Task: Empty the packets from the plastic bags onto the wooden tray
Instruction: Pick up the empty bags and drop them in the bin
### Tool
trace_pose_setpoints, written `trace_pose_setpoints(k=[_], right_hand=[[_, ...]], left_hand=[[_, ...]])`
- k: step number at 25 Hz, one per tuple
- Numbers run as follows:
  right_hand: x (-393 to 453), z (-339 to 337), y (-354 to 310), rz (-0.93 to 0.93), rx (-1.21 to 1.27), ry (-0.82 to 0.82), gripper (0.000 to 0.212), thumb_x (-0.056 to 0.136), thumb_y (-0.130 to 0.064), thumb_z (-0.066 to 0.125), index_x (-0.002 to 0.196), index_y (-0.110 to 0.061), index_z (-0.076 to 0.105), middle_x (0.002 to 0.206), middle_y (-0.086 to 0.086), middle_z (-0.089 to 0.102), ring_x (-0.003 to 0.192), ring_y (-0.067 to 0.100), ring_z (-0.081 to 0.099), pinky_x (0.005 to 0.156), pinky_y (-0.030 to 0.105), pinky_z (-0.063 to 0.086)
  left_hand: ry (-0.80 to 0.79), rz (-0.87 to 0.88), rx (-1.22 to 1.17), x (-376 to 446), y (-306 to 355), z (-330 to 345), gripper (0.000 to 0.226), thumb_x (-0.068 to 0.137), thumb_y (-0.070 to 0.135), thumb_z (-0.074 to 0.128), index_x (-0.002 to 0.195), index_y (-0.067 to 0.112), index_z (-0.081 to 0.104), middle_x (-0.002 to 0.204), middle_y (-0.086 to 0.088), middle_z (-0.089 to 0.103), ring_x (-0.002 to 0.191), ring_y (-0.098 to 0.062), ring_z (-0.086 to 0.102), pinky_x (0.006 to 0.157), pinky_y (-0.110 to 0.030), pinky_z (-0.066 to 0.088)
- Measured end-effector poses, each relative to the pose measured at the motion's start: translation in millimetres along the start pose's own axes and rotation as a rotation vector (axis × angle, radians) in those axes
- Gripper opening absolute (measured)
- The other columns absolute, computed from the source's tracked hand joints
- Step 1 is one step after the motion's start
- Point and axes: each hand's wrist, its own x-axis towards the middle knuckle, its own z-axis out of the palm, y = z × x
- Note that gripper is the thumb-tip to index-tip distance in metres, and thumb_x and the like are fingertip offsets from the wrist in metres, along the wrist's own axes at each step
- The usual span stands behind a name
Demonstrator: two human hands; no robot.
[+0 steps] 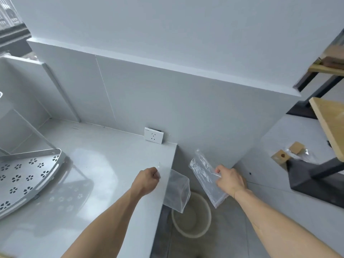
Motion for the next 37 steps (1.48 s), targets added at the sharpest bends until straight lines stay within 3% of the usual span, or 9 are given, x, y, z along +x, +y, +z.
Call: trace_pose_setpoints(k=[4, 9, 13, 19, 24, 29, 33, 37], right_hand=[[-1.1, 7.6, 43.4, -0.047, 0.052, -0.028, 0.027, 0.092, -0.031, 0.055, 0.116, -0.018, 0.056, 0.107, 0.012, 0.068, 0.097, 0.033, 0.064, 0.069, 0.031, 0.043], [11.4, 28.2, 89.7, -0.028, 0.028, -0.069, 0.027, 0.085, -0.02, 0.051, 0.112, -0.021, 0.056, 0.1, 0.011, 0.069, 0.09, 0.033, 0.064, 0.07, 0.033, 0.046], [37.8, 63.5, 122.5, -0.062, -0.012, -0.174, 0.033, 0.081, -0.017, 0.05, 0.112, -0.026, 0.052, 0.095, 0.007, 0.068, 0.081, 0.031, 0.061, 0.067, 0.032, 0.047], [93.2, 185.1, 159.0, -0.068, -0.033, -0.239, 0.04, 0.082, -0.014, 0.047, 0.119, -0.03, 0.05, 0.091, 0.006, 0.07, 0.072, 0.029, 0.057, 0.064, 0.029, 0.044], [147.7, 328.0, 169.2, -0.071, -0.009, -0.295, 0.045, 0.084, -0.018, 0.052, 0.128, -0.028, 0.049, 0.091, 0.012, 0.07, 0.081, 0.032, 0.065, 0.064, 0.03, 0.044], [186.1, 452.8, 184.4, -0.034, -0.002, -0.347, 0.043, 0.089, -0.017, 0.053, 0.132, -0.022, 0.046, 0.097, 0.014, 0.069, 0.088, 0.034, 0.066, 0.065, 0.031, 0.043], [214.5, 523.9, 194.6, -0.018, -0.004, -0.377, 0.052, 0.092, -0.013, 0.053, 0.141, -0.019, 0.037, 0.104, 0.014, 0.068, 0.092, 0.033, 0.066, 0.07, 0.035, 0.052], [240.2, 563.8, 193.0, -0.015, 0.051, -0.346, 0.05, 0.094, -0.017, 0.053, 0.142, -0.015, 0.039, 0.113, 0.015, 0.066, 0.101, 0.035, 0.064, 0.079, 0.038, 0.054]], left_hand=[[0.019, -0.006, 0.127, 7.7, 32.5, 46.8, 0.017, 0.09, 0.017, 0.039, 0.078, 0.018, 0.05, 0.073, -0.002, 0.058, 0.07, -0.028, 0.056, 0.057, -0.032, 0.044], [0.087, -0.11, 0.261, 12.2, 51.4, 109.1, 0.014, 0.09, 0.023, 0.034, 0.082, 0.022, 0.045, 0.071, 0.004, 0.053, 0.07, -0.026, 0.055, 0.058, -0.03, 0.041], [0.078, -0.209, 0.255, 22.9, 38.1, 165.1, 0.007, 0.084, 0.018, 0.035, 0.079, 0.022, 0.038, 0.067, 0.006, 0.048, 0.057, -0.016, 0.047, 0.047, -0.028, 0.031], [0.05, -0.346, 0.246, 64.2, -23.7, 266.1, 0.007, 0.083, 0.012, 0.041, 0.087, 0.015, 0.045, 0.072, -0.003, 0.052, 0.069, -0.031, 0.053, 0.059, -0.031, 0.038], [0.075, -0.434, 0.189, 118.8, -113.4, 365.7, 0.007, 0.088, 0.016, 0.043, 0.084, 0.021, 0.04, 0.066, 0.007, 0.043, 0.056, -0.014, 0.043, 0.048, -0.028, 0.027], [0.087, -0.461, 0.103, 173.5, -187.9, 458.4, 0.005, 0.09, 0.017, 0.048, 0.086, 0.018, 0.045, 0.068, 0.005, 0.047, 0.057, -0.008, 0.043, 0.047, -0.024, 0.029], [0.001, -0.469, 0.086, 212.6, -225.0, 517.3, 0.012, 0.089, 0.017, 0.048, 0.099, 0.02, 0.044, 0.073, 0.004, 0.05, 0.067, -0.019, 0.053, 0.061, -0.032, 0.047], [-0.002, -0.532, 0.008, 238.0, -244.1, 551.0, 0.033, 0.09, 0.017, 0.051, 0.121, 0.021, 0.041, 0.073, 0.009, 0.046, 0.068, -0.016, 0.052, 0.066, -0.035, 0.047]])
